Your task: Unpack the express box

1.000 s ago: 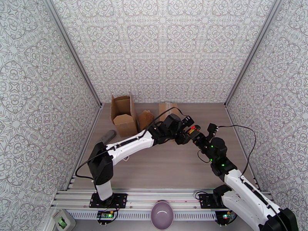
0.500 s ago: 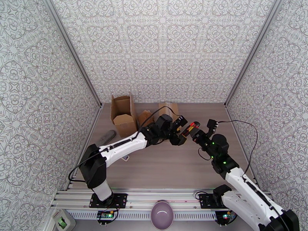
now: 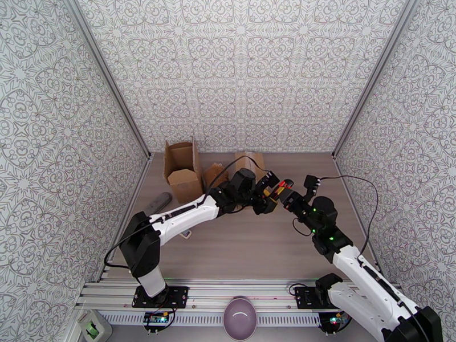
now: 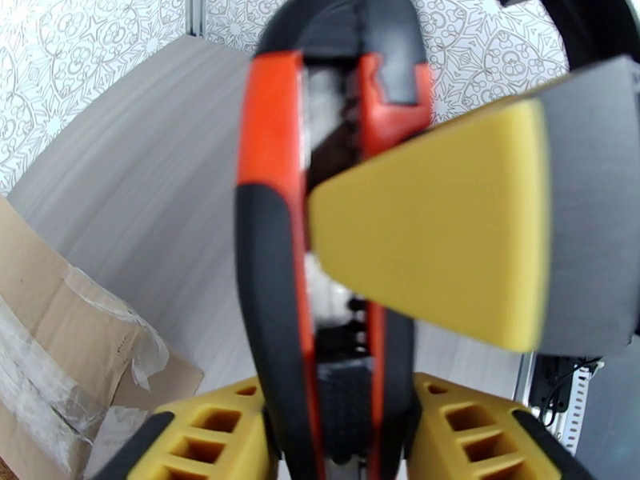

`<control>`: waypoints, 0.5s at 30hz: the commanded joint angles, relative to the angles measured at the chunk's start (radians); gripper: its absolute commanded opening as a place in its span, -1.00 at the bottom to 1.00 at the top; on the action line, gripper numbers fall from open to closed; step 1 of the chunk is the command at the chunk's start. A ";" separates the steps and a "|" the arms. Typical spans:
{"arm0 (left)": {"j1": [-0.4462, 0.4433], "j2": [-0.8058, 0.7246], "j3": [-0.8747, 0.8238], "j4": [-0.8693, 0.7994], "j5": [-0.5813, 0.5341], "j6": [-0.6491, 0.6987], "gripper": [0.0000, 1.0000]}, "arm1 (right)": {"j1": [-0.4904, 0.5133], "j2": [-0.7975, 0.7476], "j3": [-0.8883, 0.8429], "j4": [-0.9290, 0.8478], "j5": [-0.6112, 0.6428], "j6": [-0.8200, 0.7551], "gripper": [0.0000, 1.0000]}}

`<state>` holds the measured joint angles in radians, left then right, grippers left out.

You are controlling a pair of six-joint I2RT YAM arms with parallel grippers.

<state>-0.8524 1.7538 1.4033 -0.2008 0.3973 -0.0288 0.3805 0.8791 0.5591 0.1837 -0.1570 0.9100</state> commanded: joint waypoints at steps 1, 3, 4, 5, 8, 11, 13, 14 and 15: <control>-0.008 0.017 0.027 0.018 0.052 0.001 -0.27 | 0.009 -0.006 0.032 0.032 -0.019 -0.005 -0.82; -0.006 0.015 0.028 0.022 0.053 0.004 -0.31 | 0.009 -0.009 0.030 0.030 -0.018 -0.009 -0.82; -0.007 0.013 0.027 0.023 0.051 0.003 -0.33 | 0.008 -0.011 0.030 0.028 -0.018 -0.011 -0.81; -0.007 0.012 0.029 0.022 0.050 0.006 -0.35 | 0.008 -0.012 0.030 0.024 -0.017 -0.014 -0.80; -0.010 0.005 0.034 0.017 0.037 0.016 -0.40 | 0.009 -0.017 0.023 0.012 -0.013 -0.023 -0.74; -0.015 -0.003 0.038 0.008 0.013 0.037 -0.41 | 0.009 -0.020 0.016 0.010 -0.006 -0.034 -0.47; -0.021 -0.009 0.040 0.004 -0.003 0.056 -0.41 | 0.009 -0.022 0.020 0.005 -0.010 -0.054 -0.24; -0.020 -0.013 0.042 0.000 -0.006 0.067 -0.40 | 0.009 -0.023 0.023 0.002 -0.016 -0.067 -0.13; -0.021 -0.017 0.042 -0.002 -0.010 0.074 -0.41 | 0.009 -0.026 0.025 -0.001 -0.025 -0.081 -0.05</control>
<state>-0.8616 1.7546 1.4071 -0.2035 0.3958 -0.0002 0.3824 0.8742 0.5591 0.1829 -0.1585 0.8734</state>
